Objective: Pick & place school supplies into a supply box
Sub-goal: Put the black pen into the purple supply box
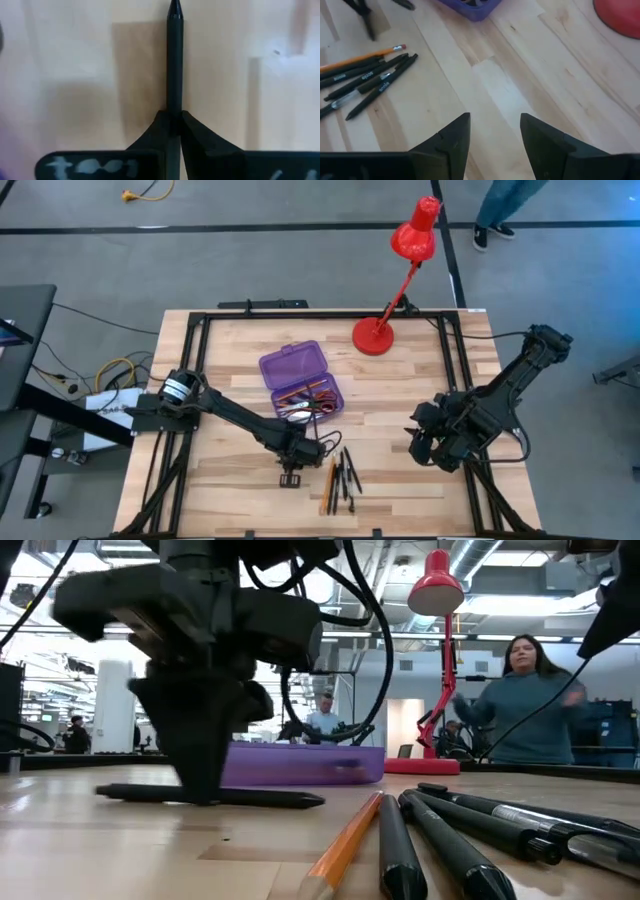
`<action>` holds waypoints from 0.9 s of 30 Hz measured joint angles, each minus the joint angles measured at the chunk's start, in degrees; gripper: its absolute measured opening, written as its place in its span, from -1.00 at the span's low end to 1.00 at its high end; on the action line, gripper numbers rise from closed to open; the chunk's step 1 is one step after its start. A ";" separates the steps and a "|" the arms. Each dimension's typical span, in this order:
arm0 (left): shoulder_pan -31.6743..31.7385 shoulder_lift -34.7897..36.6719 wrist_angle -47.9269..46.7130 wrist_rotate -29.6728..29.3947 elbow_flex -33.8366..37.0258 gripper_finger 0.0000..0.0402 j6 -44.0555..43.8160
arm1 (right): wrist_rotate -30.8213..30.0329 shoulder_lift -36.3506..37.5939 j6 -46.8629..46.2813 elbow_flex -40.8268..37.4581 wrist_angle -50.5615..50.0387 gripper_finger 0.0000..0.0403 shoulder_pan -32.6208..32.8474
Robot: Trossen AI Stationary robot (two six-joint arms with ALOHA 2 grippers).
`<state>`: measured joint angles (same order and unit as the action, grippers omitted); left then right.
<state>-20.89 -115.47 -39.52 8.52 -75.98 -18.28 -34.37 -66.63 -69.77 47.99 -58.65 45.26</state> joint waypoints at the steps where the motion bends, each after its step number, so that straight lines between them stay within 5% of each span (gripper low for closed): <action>1: 0.00 0.78 0.21 0.44 0.21 -0.95 0.00 | 0.00 0.00 0.69 0.00 0.03 -0.18 -0.29; 6: 1.63 5.82 1.07 3.86 0.20 -0.95 -0.01 | -0.04 0.00 2.77 0.02 0.45 -0.18 -1.44; 14: 6.48 13.31 1.17 0.24 0.10 -0.95 0.17 | -0.94 0.00 2.76 0.02 1.62 -0.18 -1.58; 27: 21.99 13.91 1.57 -3.24 1.55 -0.96 3.79 | -1.73 0.00 2.75 0.04 8.17 -0.18 -1.49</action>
<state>1.11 -101.56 -37.95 5.28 -74.43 -14.49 -36.10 -66.63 -67.02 48.03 -50.48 43.77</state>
